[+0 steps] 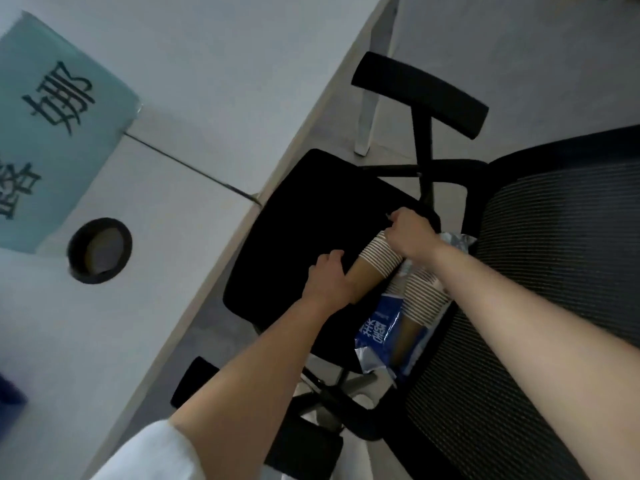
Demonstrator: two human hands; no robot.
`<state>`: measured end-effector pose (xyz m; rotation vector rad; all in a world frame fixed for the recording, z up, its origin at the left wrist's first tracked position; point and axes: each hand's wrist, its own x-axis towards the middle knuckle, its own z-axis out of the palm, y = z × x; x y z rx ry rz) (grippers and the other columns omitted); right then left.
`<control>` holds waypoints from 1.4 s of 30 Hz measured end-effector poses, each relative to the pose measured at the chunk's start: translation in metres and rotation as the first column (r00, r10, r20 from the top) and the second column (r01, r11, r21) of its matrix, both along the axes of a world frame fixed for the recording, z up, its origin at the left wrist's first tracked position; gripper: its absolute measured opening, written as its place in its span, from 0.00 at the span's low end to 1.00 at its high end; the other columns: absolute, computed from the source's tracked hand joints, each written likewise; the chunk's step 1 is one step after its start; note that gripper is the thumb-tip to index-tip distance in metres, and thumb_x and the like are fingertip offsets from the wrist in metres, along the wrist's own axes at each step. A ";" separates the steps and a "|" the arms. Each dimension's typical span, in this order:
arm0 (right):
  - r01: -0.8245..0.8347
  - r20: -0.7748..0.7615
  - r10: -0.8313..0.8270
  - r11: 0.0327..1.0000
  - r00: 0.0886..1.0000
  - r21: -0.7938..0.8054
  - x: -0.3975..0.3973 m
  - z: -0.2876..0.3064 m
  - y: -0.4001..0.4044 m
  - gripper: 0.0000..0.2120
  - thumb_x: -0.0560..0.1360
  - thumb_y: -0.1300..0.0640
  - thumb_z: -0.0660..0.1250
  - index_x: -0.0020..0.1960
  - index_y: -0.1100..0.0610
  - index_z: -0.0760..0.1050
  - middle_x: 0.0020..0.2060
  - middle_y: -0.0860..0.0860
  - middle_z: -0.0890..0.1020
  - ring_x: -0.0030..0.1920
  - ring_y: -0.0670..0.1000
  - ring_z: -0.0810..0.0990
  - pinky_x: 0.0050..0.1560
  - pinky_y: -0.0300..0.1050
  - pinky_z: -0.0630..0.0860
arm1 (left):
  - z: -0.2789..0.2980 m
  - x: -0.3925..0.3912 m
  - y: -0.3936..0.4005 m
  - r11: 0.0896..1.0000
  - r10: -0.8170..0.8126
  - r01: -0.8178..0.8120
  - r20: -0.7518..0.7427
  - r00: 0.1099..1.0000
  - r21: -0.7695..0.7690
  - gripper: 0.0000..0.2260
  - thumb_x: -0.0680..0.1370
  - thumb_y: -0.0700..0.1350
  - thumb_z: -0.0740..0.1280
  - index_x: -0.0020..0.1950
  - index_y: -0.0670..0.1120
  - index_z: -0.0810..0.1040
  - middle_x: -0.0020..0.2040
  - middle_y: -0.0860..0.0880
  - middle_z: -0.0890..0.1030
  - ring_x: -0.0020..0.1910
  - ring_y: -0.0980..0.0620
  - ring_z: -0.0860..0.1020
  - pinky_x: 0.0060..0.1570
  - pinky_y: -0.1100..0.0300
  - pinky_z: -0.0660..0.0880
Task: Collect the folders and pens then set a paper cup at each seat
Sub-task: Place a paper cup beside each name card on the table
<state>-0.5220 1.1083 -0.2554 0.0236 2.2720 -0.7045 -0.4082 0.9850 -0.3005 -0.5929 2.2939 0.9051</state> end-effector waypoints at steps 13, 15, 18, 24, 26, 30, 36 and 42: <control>-0.258 0.077 0.251 0.961 0.965 0.102 -0.003 -0.070 0.013 0.13 0.76 0.70 0.55 0.43 0.64 0.78 0.33 0.55 0.73 0.35 0.51 0.71 0.31 0.41 0.64 | -0.091 0.000 0.018 0.989 -0.146 0.144 -0.105 0.984 -0.025 0.32 0.75 0.50 0.71 0.76 0.48 0.62 0.63 0.43 0.76 0.59 0.46 0.77 0.57 0.55 0.75; -0.230 0.088 0.223 0.970 0.971 0.084 -0.004 -0.067 0.014 0.13 0.75 0.72 0.55 0.47 0.71 0.79 0.35 0.57 0.74 0.34 0.51 0.71 0.27 0.37 0.63 | -0.091 0.004 0.016 0.989 -0.149 0.144 -0.135 0.980 -0.043 0.33 0.75 0.50 0.72 0.76 0.49 0.62 0.62 0.43 0.77 0.58 0.46 0.77 0.58 0.54 0.75; -0.171 0.088 0.166 0.983 0.982 0.059 -0.003 -0.053 0.016 0.14 0.74 0.72 0.55 0.53 0.76 0.75 0.37 0.61 0.79 0.34 0.54 0.73 0.26 0.38 0.63 | -0.079 0.007 0.010 0.988 -0.149 0.144 -0.129 0.980 -0.048 0.37 0.74 0.51 0.73 0.78 0.52 0.58 0.65 0.44 0.75 0.61 0.45 0.76 0.60 0.51 0.75; -0.142 0.089 0.150 0.986 0.985 -0.088 0.009 0.006 0.020 0.14 0.77 0.66 0.63 0.61 0.61 0.79 0.54 0.55 0.82 0.56 0.52 0.80 0.55 0.41 0.75 | 0.003 0.019 -0.009 0.985 -0.122 0.132 -0.093 0.988 0.115 0.45 0.71 0.47 0.74 0.80 0.55 0.49 0.70 0.43 0.62 0.60 0.43 0.73 0.57 0.55 0.75; -0.133 0.095 0.144 0.984 0.985 -0.116 0.019 0.044 0.016 0.15 0.77 0.66 0.65 0.62 0.61 0.78 0.55 0.55 0.82 0.56 0.52 0.79 0.59 0.43 0.75 | 0.044 0.024 -0.018 0.976 -0.120 0.134 -0.092 0.988 0.169 0.49 0.69 0.46 0.76 0.79 0.59 0.45 0.70 0.44 0.59 0.55 0.46 0.74 0.51 0.56 0.77; -0.104 0.086 0.124 0.973 0.989 -0.207 0.043 0.126 0.010 0.13 0.77 0.65 0.66 0.61 0.61 0.78 0.53 0.54 0.82 0.53 0.48 0.79 0.50 0.33 0.73 | 0.123 0.044 -0.022 0.963 -0.208 0.235 -0.192 0.959 0.131 0.53 0.68 0.51 0.76 0.73 0.70 0.36 0.69 0.48 0.59 0.55 0.46 0.74 0.50 0.49 0.79; -0.033 0.073 0.058 0.950 0.996 -0.311 0.085 0.234 0.006 0.10 0.74 0.63 0.71 0.54 0.57 0.82 0.45 0.49 0.85 0.44 0.43 0.83 0.43 0.30 0.78 | 0.216 0.085 -0.029 0.975 -0.198 0.223 -0.370 0.908 0.025 0.48 0.69 0.57 0.74 0.75 0.69 0.42 0.65 0.52 0.70 0.58 0.51 0.73 0.50 0.53 0.76; -0.017 0.027 0.029 0.930 0.999 -0.366 0.141 0.298 -0.014 0.09 0.71 0.61 0.74 0.51 0.56 0.83 0.42 0.50 0.86 0.44 0.43 0.85 0.44 0.33 0.79 | 0.279 0.136 -0.053 0.978 -0.146 0.200 -0.474 0.868 0.065 0.45 0.69 0.50 0.74 0.76 0.65 0.49 0.66 0.55 0.68 0.55 0.55 0.72 0.45 0.58 0.75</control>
